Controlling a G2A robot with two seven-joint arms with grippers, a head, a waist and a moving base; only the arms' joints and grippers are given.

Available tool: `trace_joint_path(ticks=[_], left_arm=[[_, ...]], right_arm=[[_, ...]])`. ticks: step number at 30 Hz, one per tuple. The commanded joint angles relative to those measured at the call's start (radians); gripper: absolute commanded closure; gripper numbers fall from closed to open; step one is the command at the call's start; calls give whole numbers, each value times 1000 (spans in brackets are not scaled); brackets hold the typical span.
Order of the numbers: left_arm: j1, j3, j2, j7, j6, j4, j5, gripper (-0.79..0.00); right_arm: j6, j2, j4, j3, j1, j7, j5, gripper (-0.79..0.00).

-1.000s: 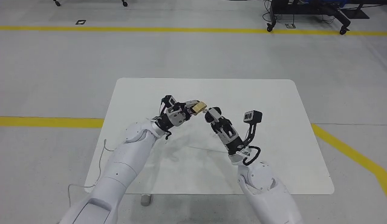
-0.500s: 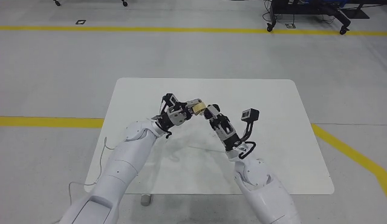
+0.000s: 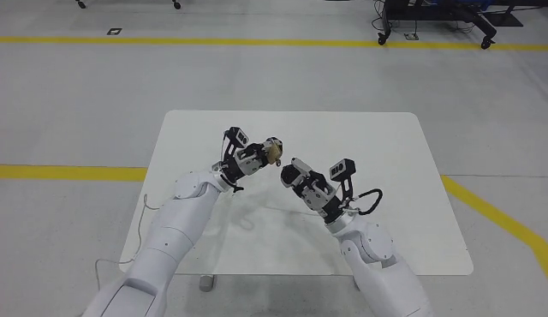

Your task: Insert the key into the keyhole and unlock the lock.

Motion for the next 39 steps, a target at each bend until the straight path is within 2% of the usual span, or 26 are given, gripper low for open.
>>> trace_joint_path(ticks=[1, 9, 16, 25, 30, 39], left_arm=[[2, -1, 0, 1, -4, -5, 6, 0], [4, 0, 2, -5, 1, -16, 29, 0], [2, 2, 1, -13, 4, -18, 37, 0], [-1, 2, 0, -31, -6, -17, 41, 0], [-3, 2, 0, -33, -13, -16, 48, 0], [-5, 6, 0, -33, -26, -22, 68, 0]], right_arm=[[9, 1, 7, -7, 5, 3, -13, -274], [22, 0, 34, -31, 26, 3, -16, -237], [34, 2, 44, -35, 35, -9, -16, -160], [38, 3, 54, -38, 45, -26, -10, -114], [40, 3, 60, -39, 49, -40, -4, 0], [86, 3, 60, -38, 47, -11, 94, 0]])
